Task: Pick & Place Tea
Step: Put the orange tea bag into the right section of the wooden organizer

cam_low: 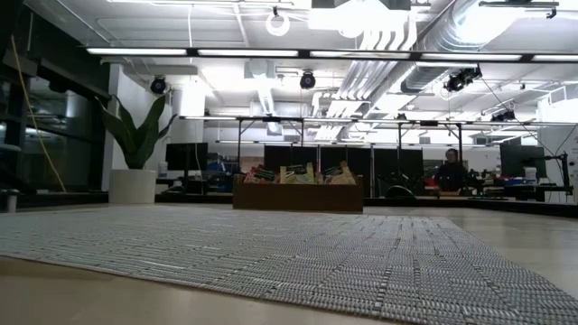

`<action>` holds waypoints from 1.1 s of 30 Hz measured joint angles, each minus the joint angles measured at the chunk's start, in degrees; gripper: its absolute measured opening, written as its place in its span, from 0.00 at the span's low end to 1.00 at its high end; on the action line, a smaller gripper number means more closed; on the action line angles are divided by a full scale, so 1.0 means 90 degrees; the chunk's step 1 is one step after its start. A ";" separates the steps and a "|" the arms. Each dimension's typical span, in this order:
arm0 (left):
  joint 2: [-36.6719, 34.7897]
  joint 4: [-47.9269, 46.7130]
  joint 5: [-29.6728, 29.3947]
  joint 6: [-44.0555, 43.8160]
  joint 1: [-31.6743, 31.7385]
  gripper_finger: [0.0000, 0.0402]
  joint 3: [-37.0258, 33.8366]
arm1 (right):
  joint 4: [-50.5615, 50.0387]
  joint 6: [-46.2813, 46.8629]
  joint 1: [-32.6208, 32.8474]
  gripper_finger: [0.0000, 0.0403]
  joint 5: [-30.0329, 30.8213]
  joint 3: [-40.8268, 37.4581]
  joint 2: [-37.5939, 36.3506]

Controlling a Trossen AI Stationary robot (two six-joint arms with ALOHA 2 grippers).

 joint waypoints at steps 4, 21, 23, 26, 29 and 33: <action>0.0000 -0.0016 -0.0066 0.0083 -0.0002 0.00 0.0000 | -0.0378 -0.0038 -0.0006 0.48 -0.0052 0.0189 0.0446; 0.0000 -0.0355 -0.0085 0.0266 0.0000 0.00 0.0000 | -0.0347 0.0055 -0.0533 0.40 -0.0392 0.0141 0.0572; 0.0000 -0.0355 -0.0085 0.0283 0.0000 0.00 0.0000 | -0.0326 0.0057 -0.0542 0.37 -0.0434 0.0141 0.0578; 0.0000 -0.0315 -0.0085 0.0284 0.0000 0.00 0.0000 | -0.0326 0.0044 -0.0542 0.32 -0.0445 0.0141 0.0582; 0.0002 -0.0265 -0.0085 0.0284 0.0000 0.00 0.0000 | -0.0325 0.0028 -0.0542 0.27 -0.0452 0.0141 0.0584; 0.0002 -0.0212 -0.0083 0.0284 0.0000 0.00 0.0000 | -0.0326 0.0013 -0.0542 0.21 -0.0452 0.0141 0.0584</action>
